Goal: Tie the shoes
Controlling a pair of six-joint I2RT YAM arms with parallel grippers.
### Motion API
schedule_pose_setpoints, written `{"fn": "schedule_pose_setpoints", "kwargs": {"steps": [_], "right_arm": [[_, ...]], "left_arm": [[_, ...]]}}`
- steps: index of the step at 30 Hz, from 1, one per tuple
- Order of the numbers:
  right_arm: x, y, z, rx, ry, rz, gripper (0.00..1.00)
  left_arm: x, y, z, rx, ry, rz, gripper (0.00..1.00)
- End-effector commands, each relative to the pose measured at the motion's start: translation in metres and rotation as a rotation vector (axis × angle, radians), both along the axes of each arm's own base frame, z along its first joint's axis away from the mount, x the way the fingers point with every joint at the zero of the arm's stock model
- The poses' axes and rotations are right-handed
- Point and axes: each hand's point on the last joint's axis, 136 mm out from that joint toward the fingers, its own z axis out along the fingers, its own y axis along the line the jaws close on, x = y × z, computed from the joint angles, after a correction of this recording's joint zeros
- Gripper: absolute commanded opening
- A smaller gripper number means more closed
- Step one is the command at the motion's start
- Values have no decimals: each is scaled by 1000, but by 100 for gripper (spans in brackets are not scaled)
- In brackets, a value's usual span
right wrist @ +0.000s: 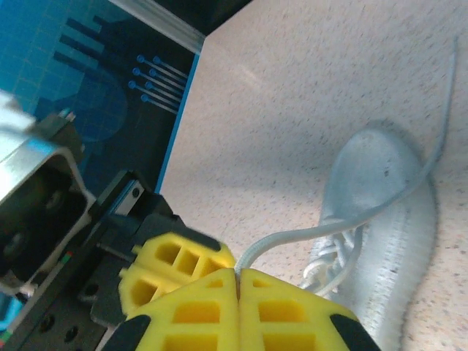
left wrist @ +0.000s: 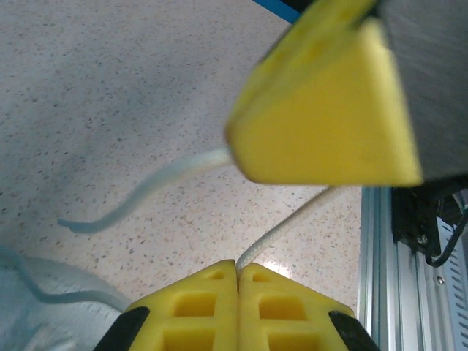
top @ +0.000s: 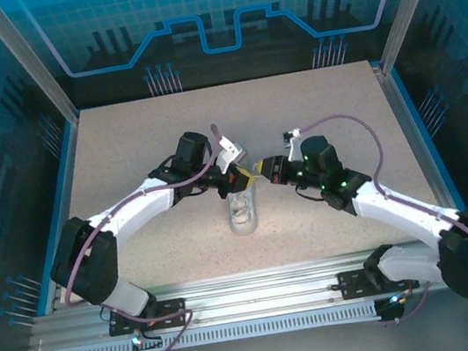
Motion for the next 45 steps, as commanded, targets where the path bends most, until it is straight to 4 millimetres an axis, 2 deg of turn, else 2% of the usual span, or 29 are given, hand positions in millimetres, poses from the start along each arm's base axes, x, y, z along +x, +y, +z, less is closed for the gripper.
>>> {"fn": "schedule_pose_setpoints", "kwargs": {"steps": [1,4,7,11,15,20,26,28,30,32,34,39,45], "right_arm": [[-2,-36,-14,-168,-28,-190,6],[-13,-52,-42,-208,99,-272,12],[-19,-47,-66,-200,203,-258,24],[-20,-35,-76,-209,265,-205,36],[-17,-30,-78,-252,299,-151,40],[-17,-29,-81,-323,298,-83,42],[-14,-44,-92,-233,366,-113,31],[-7,-54,-88,-267,372,-99,31],[9,-59,-72,-303,388,-55,33],[24,-57,-63,-345,393,-5,38],[37,-52,-62,-385,410,34,43],[78,-29,-88,-465,481,117,47],[113,-8,-128,-655,566,173,46]], "left_arm": [[3,-1,-12,36,47,-21,0],[7,-3,-22,80,77,-16,0],[13,2,-37,155,101,15,0],[17,10,-51,234,115,45,0],[21,15,-55,273,118,68,0],[20,17,-51,292,83,48,0],[19,21,-44,324,22,-3,0],[17,21,-43,334,5,-25,0],[14,22,-42,335,-16,-47,0],[11,21,-42,341,-36,-67,0],[9,22,-44,355,-54,-79,0],[9,21,-46,369,-84,-75,0],[8,20,-48,357,-104,-65,0]]}}
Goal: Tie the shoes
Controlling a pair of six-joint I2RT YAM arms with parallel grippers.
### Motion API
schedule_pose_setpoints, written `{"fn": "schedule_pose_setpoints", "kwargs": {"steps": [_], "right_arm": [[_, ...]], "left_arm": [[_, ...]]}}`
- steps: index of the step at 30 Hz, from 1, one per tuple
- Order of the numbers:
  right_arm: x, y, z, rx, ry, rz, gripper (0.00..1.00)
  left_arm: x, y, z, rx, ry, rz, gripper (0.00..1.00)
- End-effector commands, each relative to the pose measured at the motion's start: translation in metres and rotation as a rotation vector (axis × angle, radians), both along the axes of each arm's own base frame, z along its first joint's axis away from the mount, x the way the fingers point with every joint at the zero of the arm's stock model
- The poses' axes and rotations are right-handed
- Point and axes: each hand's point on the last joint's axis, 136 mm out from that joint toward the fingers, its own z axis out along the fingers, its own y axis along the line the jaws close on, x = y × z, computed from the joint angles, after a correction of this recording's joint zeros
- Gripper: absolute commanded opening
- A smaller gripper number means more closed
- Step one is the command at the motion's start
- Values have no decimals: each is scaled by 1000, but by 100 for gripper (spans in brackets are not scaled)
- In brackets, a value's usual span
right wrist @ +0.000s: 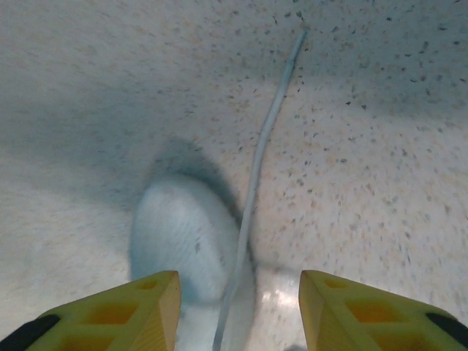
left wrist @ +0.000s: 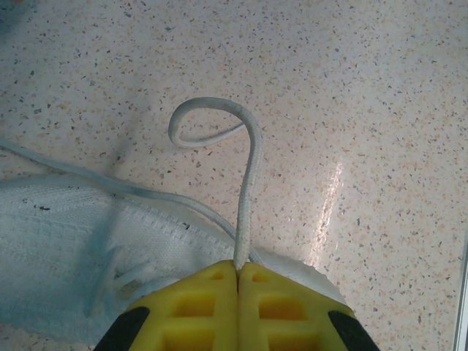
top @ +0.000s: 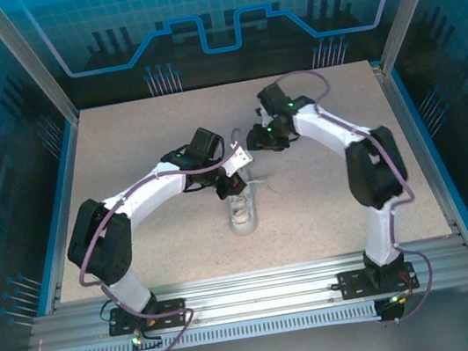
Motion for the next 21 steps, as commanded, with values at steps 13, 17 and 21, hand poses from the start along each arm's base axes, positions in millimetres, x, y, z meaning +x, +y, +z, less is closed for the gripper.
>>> {"fn": "schedule_pose_setpoints", "kwargs": {"steps": [13,17,21], "right_arm": [[9,16,-92,-285,216,99,42],[1,11,-106,-343,239,107,27],[-2,7,-116,-384,245,117,18]], "left_arm": [[-2,-5,-3,-12,-52,-20,0],[-3,-3,-1,-6,-61,-24,0],[-5,-2,2,-10,-70,-26,0]]}}
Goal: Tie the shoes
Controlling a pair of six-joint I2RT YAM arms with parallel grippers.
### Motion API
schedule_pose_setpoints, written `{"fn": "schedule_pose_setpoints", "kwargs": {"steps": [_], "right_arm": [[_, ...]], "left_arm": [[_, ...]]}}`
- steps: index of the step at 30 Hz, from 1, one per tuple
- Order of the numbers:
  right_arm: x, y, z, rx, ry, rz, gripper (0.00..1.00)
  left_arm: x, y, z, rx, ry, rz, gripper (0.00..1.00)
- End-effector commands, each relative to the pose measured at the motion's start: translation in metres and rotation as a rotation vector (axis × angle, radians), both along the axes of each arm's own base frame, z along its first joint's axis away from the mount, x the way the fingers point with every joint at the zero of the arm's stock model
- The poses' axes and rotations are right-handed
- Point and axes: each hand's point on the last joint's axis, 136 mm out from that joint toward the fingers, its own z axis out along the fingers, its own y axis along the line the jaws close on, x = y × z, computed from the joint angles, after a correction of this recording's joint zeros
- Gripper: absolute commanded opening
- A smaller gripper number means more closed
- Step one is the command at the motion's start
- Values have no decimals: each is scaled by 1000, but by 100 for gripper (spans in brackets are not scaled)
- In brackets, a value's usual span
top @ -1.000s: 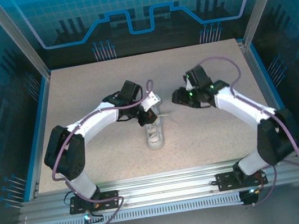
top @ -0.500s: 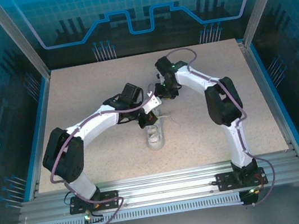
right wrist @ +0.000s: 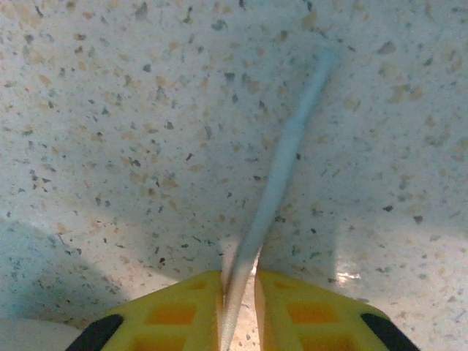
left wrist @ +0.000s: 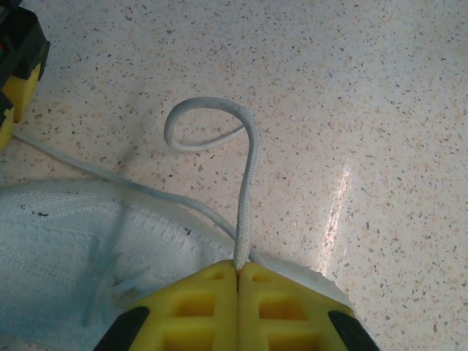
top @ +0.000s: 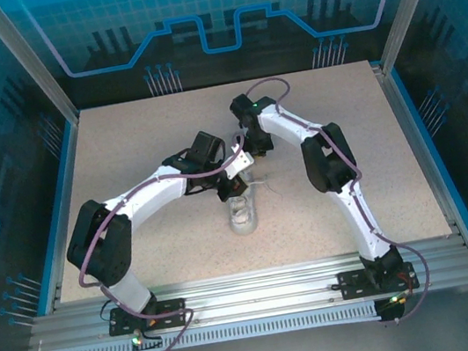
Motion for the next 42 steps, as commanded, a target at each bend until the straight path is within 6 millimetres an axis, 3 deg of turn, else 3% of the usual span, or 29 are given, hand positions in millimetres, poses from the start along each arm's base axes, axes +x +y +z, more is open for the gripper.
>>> {"fn": "schedule_pose_setpoints", "kwargs": {"steps": [1,5,13,24,32,37,42], "right_arm": [[-30,-9,-33,-99,119,28,16],[-25,0,-18,-45,60,61,0],[-3,28,87,162,-239,122,0],[-14,87,210,410,-505,237,0],[-26,119,241,515,-534,305,0],[-29,127,253,561,-542,310,0],[-30,133,261,591,-534,319,0]], "left_arm": [[-5,1,8,-6,-43,-23,0],[-8,3,10,-12,-57,-21,0],[-24,8,18,-48,-153,-102,0],[-11,25,32,25,-263,-43,0],[8,37,44,100,-377,8,0],[21,44,56,140,-485,22,0],[22,40,68,130,-542,-19,0]]}}
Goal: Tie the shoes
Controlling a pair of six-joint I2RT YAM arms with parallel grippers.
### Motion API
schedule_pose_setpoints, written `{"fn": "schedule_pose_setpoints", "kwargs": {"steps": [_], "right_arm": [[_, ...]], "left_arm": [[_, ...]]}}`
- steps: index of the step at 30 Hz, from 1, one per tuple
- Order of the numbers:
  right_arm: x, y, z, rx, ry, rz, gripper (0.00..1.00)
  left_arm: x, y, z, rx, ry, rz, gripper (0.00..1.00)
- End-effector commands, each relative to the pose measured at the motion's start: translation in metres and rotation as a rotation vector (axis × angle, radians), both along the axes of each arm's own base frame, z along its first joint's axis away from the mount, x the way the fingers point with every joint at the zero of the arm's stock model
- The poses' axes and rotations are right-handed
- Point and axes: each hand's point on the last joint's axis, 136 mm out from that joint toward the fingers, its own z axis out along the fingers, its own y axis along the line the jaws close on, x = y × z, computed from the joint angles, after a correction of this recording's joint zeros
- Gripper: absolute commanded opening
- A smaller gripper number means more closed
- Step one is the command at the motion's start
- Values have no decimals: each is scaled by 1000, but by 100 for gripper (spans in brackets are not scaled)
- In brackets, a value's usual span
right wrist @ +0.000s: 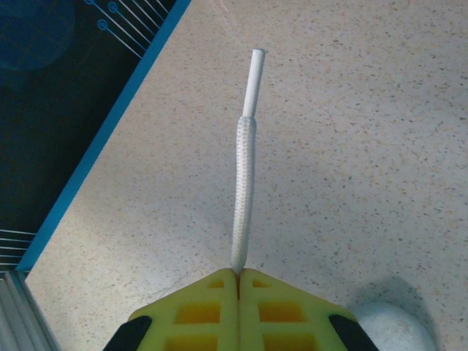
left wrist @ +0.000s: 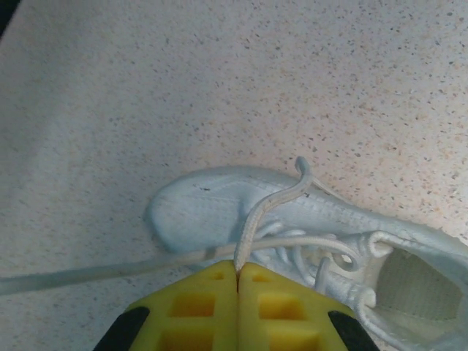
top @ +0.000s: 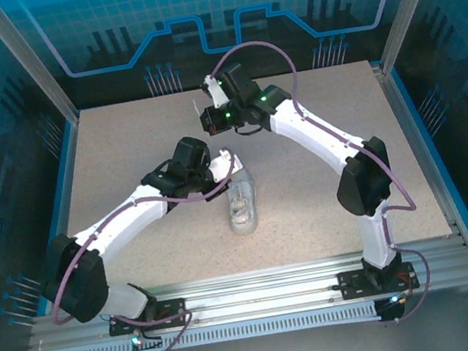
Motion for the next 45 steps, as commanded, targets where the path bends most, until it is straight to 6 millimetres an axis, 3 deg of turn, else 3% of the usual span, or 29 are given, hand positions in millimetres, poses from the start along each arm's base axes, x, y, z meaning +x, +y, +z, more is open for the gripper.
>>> {"fn": "schedule_pose_setpoints", "kwargs": {"steps": [1,10,18,33,45], "right_arm": [[-5,17,18,55,-13,42,0],[-8,16,7,50,6,33,0],[-1,1,-6,-11,-2,2,0],[-2,-6,-4,24,1,-14,0],[2,-14,-9,29,7,-47,0]], "left_arm": [[5,-5,21,-1,-85,-39,0],[16,-7,-5,-25,113,80,0],[20,-6,-9,-86,211,148,0],[35,-7,-18,-239,353,278,33],[35,8,-3,-515,416,382,42]]}}
